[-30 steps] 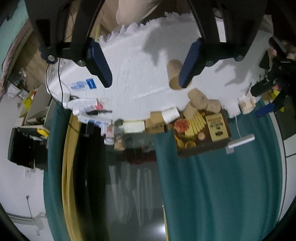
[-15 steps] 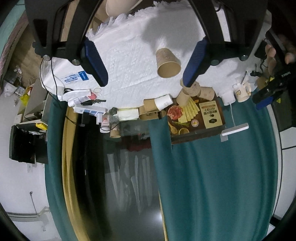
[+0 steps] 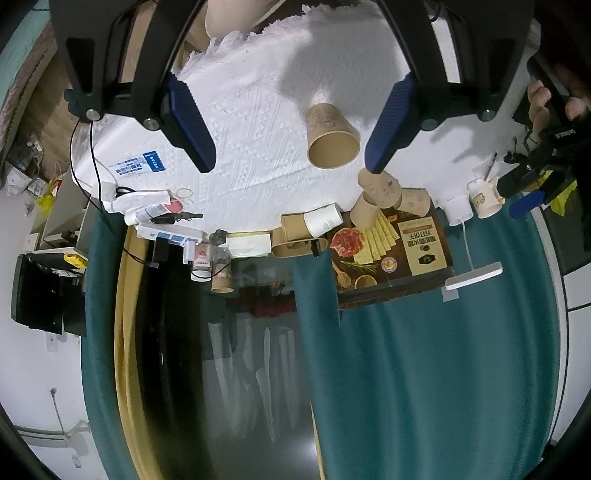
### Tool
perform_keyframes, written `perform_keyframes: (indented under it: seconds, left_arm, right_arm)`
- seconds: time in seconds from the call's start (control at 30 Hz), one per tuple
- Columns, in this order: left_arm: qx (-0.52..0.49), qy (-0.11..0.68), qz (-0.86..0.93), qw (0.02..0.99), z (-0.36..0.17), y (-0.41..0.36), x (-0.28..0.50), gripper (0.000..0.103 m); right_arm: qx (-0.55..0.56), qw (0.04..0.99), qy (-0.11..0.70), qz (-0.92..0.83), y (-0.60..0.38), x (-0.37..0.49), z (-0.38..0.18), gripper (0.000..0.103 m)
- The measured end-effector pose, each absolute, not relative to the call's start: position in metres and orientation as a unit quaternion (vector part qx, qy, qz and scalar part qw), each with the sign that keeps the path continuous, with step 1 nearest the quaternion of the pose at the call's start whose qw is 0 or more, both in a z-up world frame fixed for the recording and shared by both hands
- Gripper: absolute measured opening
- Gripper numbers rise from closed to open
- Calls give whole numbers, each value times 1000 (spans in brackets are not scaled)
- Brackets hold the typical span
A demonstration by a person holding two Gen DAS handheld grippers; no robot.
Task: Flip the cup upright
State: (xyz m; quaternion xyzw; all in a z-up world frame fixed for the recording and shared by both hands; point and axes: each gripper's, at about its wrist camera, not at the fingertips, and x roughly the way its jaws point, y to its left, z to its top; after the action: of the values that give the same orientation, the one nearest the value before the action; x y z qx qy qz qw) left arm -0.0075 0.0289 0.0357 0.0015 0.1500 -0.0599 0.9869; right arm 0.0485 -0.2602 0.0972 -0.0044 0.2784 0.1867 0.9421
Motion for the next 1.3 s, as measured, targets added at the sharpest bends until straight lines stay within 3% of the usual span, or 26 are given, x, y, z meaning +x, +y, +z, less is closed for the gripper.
perform_keyframes:
  seconds: [1.3]
  left_arm:
    - [-5, 159, -64, 985, 33, 28, -5, 103]
  right_arm:
    - [-7, 939, 285, 192, -252, 49, 88, 81]
